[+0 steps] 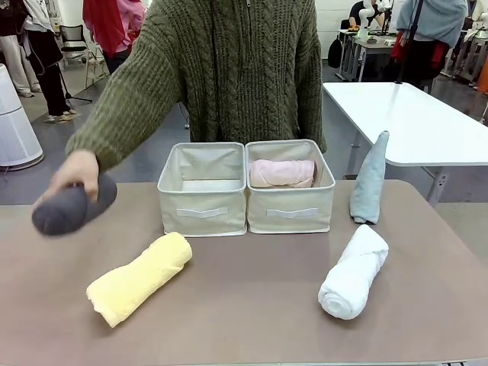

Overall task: Sort the towels based on their folding style.
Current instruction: Pick up one triangle-folded towel and place it in the left Fabric basket.

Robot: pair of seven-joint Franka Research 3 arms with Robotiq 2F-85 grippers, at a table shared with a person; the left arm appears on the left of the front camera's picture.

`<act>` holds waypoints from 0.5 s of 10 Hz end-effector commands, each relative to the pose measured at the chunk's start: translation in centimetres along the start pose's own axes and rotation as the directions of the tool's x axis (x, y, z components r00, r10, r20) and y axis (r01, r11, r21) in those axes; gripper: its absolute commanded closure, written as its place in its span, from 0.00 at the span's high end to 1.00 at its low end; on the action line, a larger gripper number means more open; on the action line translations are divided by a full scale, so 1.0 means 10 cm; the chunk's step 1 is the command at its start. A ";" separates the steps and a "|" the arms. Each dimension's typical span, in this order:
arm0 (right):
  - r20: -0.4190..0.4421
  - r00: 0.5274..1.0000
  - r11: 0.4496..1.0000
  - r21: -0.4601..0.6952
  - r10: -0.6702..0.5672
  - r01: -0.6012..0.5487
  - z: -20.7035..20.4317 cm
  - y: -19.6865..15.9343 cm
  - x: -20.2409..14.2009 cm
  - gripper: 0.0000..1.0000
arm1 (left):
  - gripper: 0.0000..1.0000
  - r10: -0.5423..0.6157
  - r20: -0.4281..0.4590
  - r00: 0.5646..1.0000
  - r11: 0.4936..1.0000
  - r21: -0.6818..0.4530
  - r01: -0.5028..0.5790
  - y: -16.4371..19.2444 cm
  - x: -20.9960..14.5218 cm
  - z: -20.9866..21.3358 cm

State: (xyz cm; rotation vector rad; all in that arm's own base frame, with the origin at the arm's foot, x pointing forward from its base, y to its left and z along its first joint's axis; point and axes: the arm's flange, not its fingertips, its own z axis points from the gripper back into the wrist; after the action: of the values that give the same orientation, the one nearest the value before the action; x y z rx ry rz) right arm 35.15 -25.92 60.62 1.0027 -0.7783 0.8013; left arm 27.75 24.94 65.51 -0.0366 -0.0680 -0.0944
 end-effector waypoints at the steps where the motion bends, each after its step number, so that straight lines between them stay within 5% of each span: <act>1: 0.013 1.000 1.000 0.007 0.000 0.000 -0.01 0.02 0.00 1.00 | 0.00 -0.009 0.003 1.000 1.000 0.001 0.009 0.00 -0.03 0.03; 3: 0.013 1.000 1.000 0.007 0.000 0.000 -0.01 0.02 0.00 1.00 | 0.00 -0.009 0.003 1.000 1.000 0.001 0.009 0.00 -0.03 0.03; 4: 0.013 1.000 1.000 0.007 0.000 0.000 -0.01 0.02 0.00 1.00 | 0.15 0.000 0.000 1.000 1.000 0.000 0.000 0.00 0.00 0.00; 5: 0.013 1.000 1.000 0.007 0.000 0.000 -0.01 0.02 0.00 1.00 | 0.15 -0.145 0.035 0.989 0.989 0.000 0.145 -0.10 0.00 0.06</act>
State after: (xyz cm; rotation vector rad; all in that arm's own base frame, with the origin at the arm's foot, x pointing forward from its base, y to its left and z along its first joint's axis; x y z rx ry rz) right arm 35.15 -25.92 60.61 1.0027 -0.7783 0.8013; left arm 27.87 24.60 65.67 -0.0339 -0.0724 -0.1378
